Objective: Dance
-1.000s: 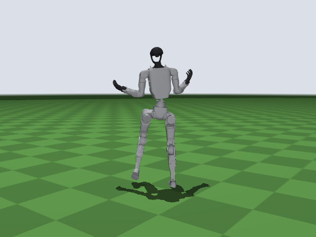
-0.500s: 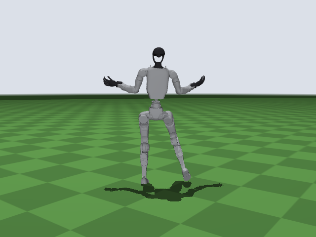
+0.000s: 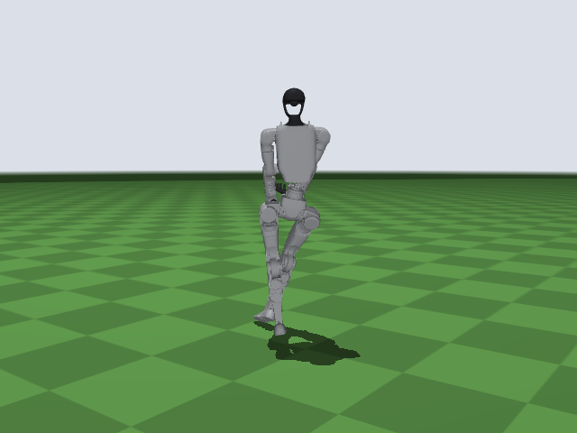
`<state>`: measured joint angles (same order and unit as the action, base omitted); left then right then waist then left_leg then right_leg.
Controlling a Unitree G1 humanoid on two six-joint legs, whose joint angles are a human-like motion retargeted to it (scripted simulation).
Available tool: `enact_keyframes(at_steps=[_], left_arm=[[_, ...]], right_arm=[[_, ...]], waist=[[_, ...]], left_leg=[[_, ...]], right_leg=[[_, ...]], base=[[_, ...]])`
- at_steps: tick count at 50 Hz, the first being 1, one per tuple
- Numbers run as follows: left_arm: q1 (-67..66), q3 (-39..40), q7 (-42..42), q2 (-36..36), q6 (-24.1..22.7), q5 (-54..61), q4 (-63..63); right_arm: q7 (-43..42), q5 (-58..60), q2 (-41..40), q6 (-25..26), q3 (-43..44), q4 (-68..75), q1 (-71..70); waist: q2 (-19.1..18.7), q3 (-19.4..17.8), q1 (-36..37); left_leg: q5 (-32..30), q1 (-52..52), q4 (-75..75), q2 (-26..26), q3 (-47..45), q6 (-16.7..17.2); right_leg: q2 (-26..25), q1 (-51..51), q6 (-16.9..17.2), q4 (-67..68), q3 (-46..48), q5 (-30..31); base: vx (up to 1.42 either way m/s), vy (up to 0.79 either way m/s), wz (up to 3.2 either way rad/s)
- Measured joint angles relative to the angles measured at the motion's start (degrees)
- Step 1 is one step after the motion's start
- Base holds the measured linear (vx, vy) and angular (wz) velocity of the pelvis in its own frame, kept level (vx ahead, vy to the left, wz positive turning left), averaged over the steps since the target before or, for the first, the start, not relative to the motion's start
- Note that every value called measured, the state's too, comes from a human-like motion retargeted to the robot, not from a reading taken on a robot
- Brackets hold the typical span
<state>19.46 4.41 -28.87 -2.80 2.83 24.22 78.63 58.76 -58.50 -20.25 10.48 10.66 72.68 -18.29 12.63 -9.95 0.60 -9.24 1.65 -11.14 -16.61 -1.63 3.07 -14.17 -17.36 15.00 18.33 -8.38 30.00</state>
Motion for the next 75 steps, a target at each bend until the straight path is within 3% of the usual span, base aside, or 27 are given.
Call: enact_keyframes(at_steps=[3, 7, 10, 13, 17, 18, 20, 22, 25, 26, 30, 32, 34, 37, 40, 43, 45, 47, 50, 54, 57, 59, 63, 66, 70, 73, 75], left_arm=[[-10.8, 11.8, 17.8, -5.6, 2.9, -11.8, -24.1], [-18.4, 21.8, 27.4, -7.3, 4.6, 1.0, -54.2], [-20.3, 30.5, 37.8, -6.2, 1.0, 8.3, -68.0], [-22.2, 34.9, 52.4, 2.6, -7.3, 14.2, -76.8], [-18.3, 45.6, 66.2, 17.7, -12.8, 10.9, -73.3], [-16.6, 48.7, 67.0, 22.5, -13.5, 9.2, -68.9], [-15.0, 54.5, 65.8, 33.6, -14.3, 5.6, -57.5], [-17.0, 59.8, 60.5, 48.1, -13.8, 1.8, -39.8], [-22.8, 64.3, 53.0, 66.0, -8.8, -0.3, -15.6], [-21.8, 64.8, 53.2, 66.2, -7.2, -0.2, -14.2], [-10.8, 57.4, 60.9, 55.3, -13.8, 3.5, -25.0], [-8.2, 51.6, 61.0, 46.7, -18.7, 3.3, -32.3], [-8.9, 44.7, 56.9, 38.2, -18.0, 4.2, -38.3], [-12.7, 31.8, 45.2, 24.9, -8.3, 6.3, -47.7], [-17.9, 21.4, 33.5, 12.8, 2.1, 4.8, -54.0], [-24.2, 14.5, 25.0, 2.3, 5.4, -1.1, -55.2], [-28.8, 9.4, 21.4, -4.7, 5.8, -6.8, -54.3], [-32.8, 4.0, 20.1, -8.4, 5.5, -8.3, -54.9], [-36.7, -1.7, 10.0, -2.5, 2.6, 2.3, -60.3], [-35.0, -4.6, 16.7, 0.7, -3.3, -2.5, -74.6], [-26.3, -3.7, 28.7, 3.6, -9.5, -3.8, -86.9], [-16.3, -3.3, 37.9, 10.2, -12.2, -3.4, -93.9], [9.6, -2.5, 52.9, 25.5, -12.2, -7.0, -99.4], [33.8, -4.0, 59.6, 29.7, -15.6, -17.6, -87.8], [54.1, -3.3, 60.6, 26.3, -26.7, -24.8, -64.1], [65.3, 1.9, 48.7, 28.4, -35.7, -25.8, -44.1], [69.6, 5.8, 42.5, 30.5, -36.7, -27.7, -31.7]], right_arm=[[-3.8, -1.8, -4.1, 1.2, 7.9, -11.5, 3.3], [-12.1, -9.6, 1.6, 4.2, 8.8, -32.6, 12.1], [-21.3, -14.1, 10.5, 4.0, 15.6, -42.9, 17.8], [-36.3, -14.7, 22.1, -1.8, 26.7, -47.0, 18.4], [-51.0, -7.3, 38.3, -14.2, 40.9, -40.9, 16.3], [-52.9, -4.0, 43.3, -15.7, 43.2, -36.8, 15.4], [-54.3, 4.5, 53.4, -16.6, 46.0, -26.5, 13.6], [-54.7, 14.8, 63.2, -14.3, 45.4, -13.3, 9.9], [-53.7, 29.4, 73.2, -10.5, 42.7, 5.1, 5.6], [-55.5, 31.3, 73.2, -9.8, 42.1, 7.3, 5.2], [-61.5, 29.3, 65.2, -12.2, 39.0, 2.4, 7.4], [-56.4, 28.4, 59.4, -13.1, 37.1, -3.5, 10.5], [-47.6, 29.3, 54.3, -8.7, 35.6, -7.9, 14.4], [-29.7, 36.3, 48.2, 0.0, 33.7, -13.6, 21.7], [-15.4, 43.8, 43.1, 3.5, 26.4, -19.3, 28.1], [-8.7, 48.2, 37.3, 0.9, 18.3, -23.9, 32.3], [-7.4, 49.1, 32.6, -2.5, 13.0, -25.7, 34.2], [-7.1, 45.8, 28.7, -6.5, 6.2, -27.1, 34.3], [-8.4, 38.7, 22.3, -14.9, -4.2, -30.2, 31.6], [-20.5, 22.1, 20.3, -24.8, -18.7, -50.0, 27.0], [-30.9, 21.5, 17.2, -36.9, -21.9, -60.0, 17.5], [-38.9, 20.2, 21.7, -38.8, -19.9, -69.1, 8.0], [-53.2, 24.6, 34.5, -38.5, -9.1, -75.8, -13.8], [-66.7, 32.4, 45.7, -42.4, -8.3, -69.0, -31.5], [-74.7, 44.2, 55.4, -47.7, -8.5, -48.8, -46.3], [-74.4, 49.1, 58.3, -51.2, -12.3, -30.5, -58.2], [-74.4, 52.5, 58.3, -51.4, -15.6, -18.2, -64.0]], waist=[[-5.4, 2.4, -3.1], [-9.1, 6.6, -5.6], [-11.6, 11.1, -3.7], [-13.5, 12.0, -2.1], [-14.4, 13.2, 0.9], [-14.4, 12.9, 1.2], [-13.3, 12.7, 1.1], [-12.5, 13.4, -0.3], [-10.6, 14.7, -2.1], [-9.5, 14.0, -0.7], [-5.7, 11.9, -0.1], [-4.1, 10.8, 0.7], [-3.4, 8.3, 3.3], [-3.0, 5.4, 7.0], [-3.8, 5.6, 8.4], [-6.3, 6.5, 8.0], [-7.2, 7.0, 7.1], [-8.1, 7.4, 4.9], [-9.6, 9.7, -3.3], [-11.0, 9.6, -13.5], [-10.5, 12.0, -9.2], [-10.0, 14.0, -3.9], [-7.5, 11.8, 4.3], [-3.8, 12.7, 5.9], [-2.9, 15.6, 8.3], [-4.7, 16.4, 5.1], [-7.1, 16.5, 3.8]], left_leg=[[-0.4, -5.0, -1.7, 5.2, -0.2, -0.9], [2.3, -9.0, -4.3, 12.0, -3.4, 2.0], [3.5, -10.4, -4.9, 16.1, -4.6, 2.9], [3.0, -10.0, -3.6, 18.0, -3.2, 3.0], [0.7, -7.3, 1.4, 20.8, -5.0, 3.1], [0.1, -5.9, 2.5, 21.7, -6.0, 3.3], [-0.2, -3.5, 3.8, 22.4, -8.6, 3.9], [0.5, -2.9, 3.4, 23.9, -8.7, 4.6], [2.3, -4.6, -0.8, 26.1, -5.9, 4.2], [2.6, -5.5, -4.4, 27.0, -6.4, 3.3], [0.0, -18.6, -27.9, 27.6, 1.9, -5.5], [-1.7, -25.8, -39.2, 26.3, 3.0, -15.4], [-4.6, -27.0, -42.8, 17.9, 7.9, -11.5], [-6.4, -27.8, -40.3, 6.6, 9.7, -5.9], [-8.6, -28.4, -29.7, 3.6, 6.8, -2.0], [-15.4, -25.3, -17.4, 2.8, 8.0, 1.4], [-16.5, -22.7, -11.4, 4.9, 3.8, -5.8], [-10.5, -20.0, -12.4, 7.8, -0.2, -4.9], [-12.1, -25.1, -17.8, 5.3, 7.2, 0.6], [-15.3, -30.2, -28.0, 7.6, 2.5, -1.6], [-10.7, -34.0, -39.5, 6.1, 0.8, -5.2], [-8.3, -34.8, -45.9, 7.9, 1.0, -6.3], [-5.7, -29.4, -50.9, 10.5, 5.2, -11.2], [-3.6, -27.9, -46.2, 15.3, 5.9, -12.3], [-2.2, -23.1, -33.6, 25.3, 4.6, -10.2], [-8.1, -17.4, -19.4, 29.5, 3.1, -7.0], [-13.7, -11.1, -9.7, 31.1, 2.0, -3.7]], right_leg=[[1.6, -4.5, 0.0, 9.1, -4.8, -11.9], [10.8, -11.8, -17.2, 34.5, 5.5, -22.8], [13.6, -12.2, -20.8, 43.3, 3.7, -27.5], [18.2, -8.1, -19.5, 39.2, 3.1, -28.1], [24.5, -0.3, -17.7, 20.5, 6.6, -26.6], [25.3, 2.9, -16.5, 14.1, 7.8, -24.3], [25.7, 9.3, -7.6, 1.9, 7.5, -21.0], [25.0, 12.4, -2.2, -2.8, 7.7, -25.7], [24.0, 12.6, -3.2, -5.2, 12.5, -30.1], [23.7, 11.7, -3.4, -4.3, 10.6, -30.4], [23.9, 10.0, -4.9, -2.6, 10.4, -31.5], [23.5, 10.6, -6.2, -3.0, 10.4, -31.8], [23.5, 11.3, -6.5, -1.6, 8.7, -32.2], [24.1, 12.3, -7.7, -1.2, 8.8, -32.2], [22.0, 12.7, -10.3, -4.1, 10.9, -31.3], [17.5, 13.9, -11.9, -6.2, 10.8, -30.8], [16.2, 15.5, -12.1, -7.7, 11.0, -30.4], [15.4, 16.9, -11.8, -8.1, 11.0, -30.4], [14.6, 16.1, -11.7, -8.3, 11.2, -31.2], [15.5, 14.3, -10.2, -5.2, 15.8, -33.2], [18.8, 13.6, -9.2, -3.6, 17.0, -34.2], [19.1, 13.0, -9.4, -2.4, 15.5, -34.7], [21.5, 17.8, -9.1, -2.4, 16.8, -34.3], [24.2, 17.8, -8.6, -4.7, 18.2, -33.7], [24.9, 18.6, -7.6, -8.3, 19.1, -32.0], [26.4, 18.8, -6.4, -10.4, 20.4, -31.1], [27.5, 20.2, -5.6, -11.2, 20.4, -30.5]], base=[[-0.46, 0.41, -0.25], [-0.02, 0.10, -0.86], [0.12, -0.12, -0.78], [-0.20, -0.17, -0.35], [-0.31, -0.25, -0.42], [-0.21, -0.34, -0.59], [-0.16, -0.36, -0.61], [-0.27, -0.46, -0.47], [-0.32, -0.49, -0.44], [-0.43, -0.46, -0.85], [-0.51, -0.46, 0.20], [-0.33, -0.32, 0.32], [-0.17, -0.22, -0.09], [-0.19, -0.06, -0.02], [-0.29, -0.10, -0.20], [-0.12, -0.11, -0.27], [0.00, -0.09, -0.07], [0.02, -0.05, -0.18], [-0.14, -0.03, 0.34], [-0.24, 0.21, 1.50], [0.05, 0.32, 0.17], [0.32, 0.23, -0.40], [0.29, 0.18, 0.52], [0.16, 0.10, 0.74], [0.39, 0.10, 0.28], [0.23, 0.40, 0.31], [0.53, 0.57, -0.02]])
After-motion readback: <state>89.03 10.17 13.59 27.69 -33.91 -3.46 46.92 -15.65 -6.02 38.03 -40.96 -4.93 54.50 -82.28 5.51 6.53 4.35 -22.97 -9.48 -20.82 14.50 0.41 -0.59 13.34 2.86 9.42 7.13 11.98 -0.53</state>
